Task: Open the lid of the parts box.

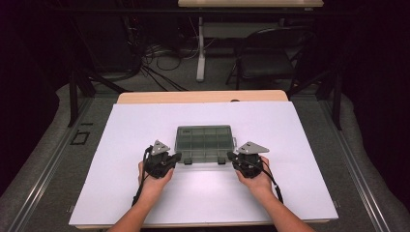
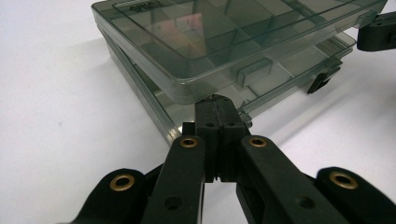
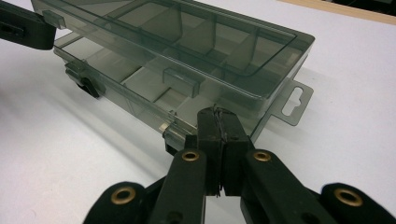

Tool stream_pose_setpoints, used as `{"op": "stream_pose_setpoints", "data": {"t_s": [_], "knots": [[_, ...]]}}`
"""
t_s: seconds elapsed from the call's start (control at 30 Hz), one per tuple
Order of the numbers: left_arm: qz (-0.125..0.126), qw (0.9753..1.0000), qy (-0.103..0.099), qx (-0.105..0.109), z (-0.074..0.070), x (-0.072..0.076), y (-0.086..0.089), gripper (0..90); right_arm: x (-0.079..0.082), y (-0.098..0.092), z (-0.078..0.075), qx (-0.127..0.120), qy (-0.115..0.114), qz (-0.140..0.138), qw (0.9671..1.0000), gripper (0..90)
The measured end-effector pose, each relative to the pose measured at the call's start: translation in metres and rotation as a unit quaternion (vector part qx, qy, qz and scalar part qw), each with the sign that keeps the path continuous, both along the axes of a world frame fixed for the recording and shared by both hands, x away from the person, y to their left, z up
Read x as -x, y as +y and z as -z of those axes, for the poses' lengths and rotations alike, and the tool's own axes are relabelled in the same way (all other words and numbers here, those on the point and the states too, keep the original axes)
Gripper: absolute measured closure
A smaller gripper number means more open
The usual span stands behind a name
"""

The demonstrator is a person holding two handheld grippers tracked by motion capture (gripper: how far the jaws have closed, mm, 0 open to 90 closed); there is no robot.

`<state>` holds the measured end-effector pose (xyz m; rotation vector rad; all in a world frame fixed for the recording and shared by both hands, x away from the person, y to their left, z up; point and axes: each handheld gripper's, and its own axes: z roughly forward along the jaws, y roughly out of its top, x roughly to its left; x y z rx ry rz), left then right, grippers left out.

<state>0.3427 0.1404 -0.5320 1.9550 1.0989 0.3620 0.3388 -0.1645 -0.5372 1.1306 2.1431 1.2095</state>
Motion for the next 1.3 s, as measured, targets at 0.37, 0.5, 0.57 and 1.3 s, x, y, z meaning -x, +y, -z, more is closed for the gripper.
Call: {"op": "stream_pose_setpoints", "data": {"t_s": [0.37, 0.5, 0.57, 1.3], "knots": [[-0.01, 0.9998, -0.011, 0.012, -0.013, -0.008, 0.0, 90.0, -0.007, -0.001, -0.014, -0.007, -0.008, 0.002, 0.9999, 89.3], [-0.014, 0.9997, -0.017, 0.014, -0.025, -0.016, -0.001, 90.0, -0.013, -0.001, -0.022, -0.016, -0.004, 0.014, 0.9998, 89.4], [-0.014, 0.9997, -0.018, 0.012, -0.028, -0.019, -0.001, 90.0, -0.016, -0.001, -0.025, -0.018, -0.008, 0.015, 0.9997, 89.4], [-0.041, 0.9977, -0.037, 0.039, -0.061, -0.061, -0.002, 90.0, -0.061, 0.001, -0.063, -0.031, -0.02, 0.052, 0.998, 89.0]]}}
